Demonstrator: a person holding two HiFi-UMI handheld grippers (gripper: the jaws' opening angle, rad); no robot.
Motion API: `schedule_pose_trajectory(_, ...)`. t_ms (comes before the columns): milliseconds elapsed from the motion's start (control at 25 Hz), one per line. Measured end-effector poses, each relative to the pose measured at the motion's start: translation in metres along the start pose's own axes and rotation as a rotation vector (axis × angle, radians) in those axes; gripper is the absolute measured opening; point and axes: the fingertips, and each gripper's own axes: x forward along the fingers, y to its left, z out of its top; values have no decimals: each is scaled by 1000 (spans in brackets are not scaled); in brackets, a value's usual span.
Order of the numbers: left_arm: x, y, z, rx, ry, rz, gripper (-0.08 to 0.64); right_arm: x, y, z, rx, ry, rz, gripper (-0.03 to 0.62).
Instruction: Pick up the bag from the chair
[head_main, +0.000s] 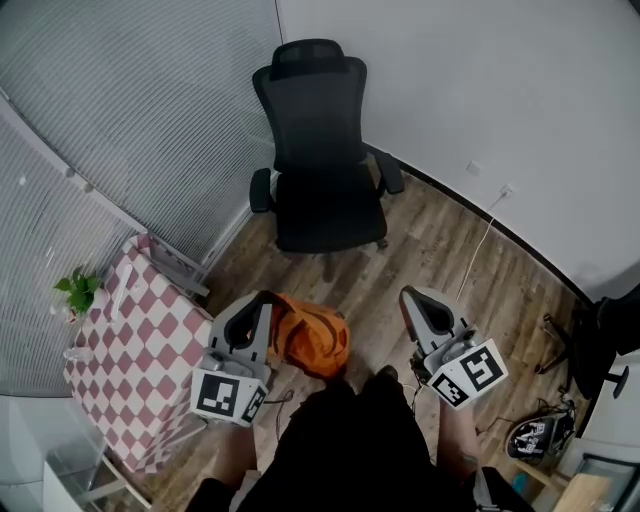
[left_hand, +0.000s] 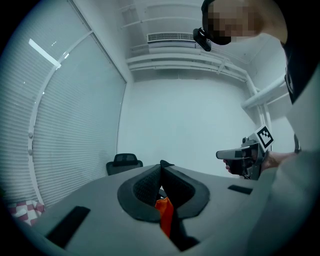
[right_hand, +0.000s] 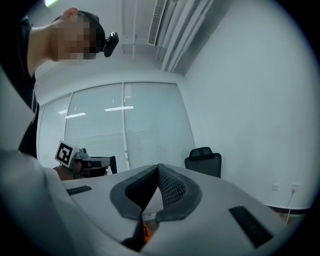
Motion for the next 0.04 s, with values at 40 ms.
schedule_pose_trajectory(40,1,0,-1,0,0,-2,35,1,1,0,-3,0,1,18)
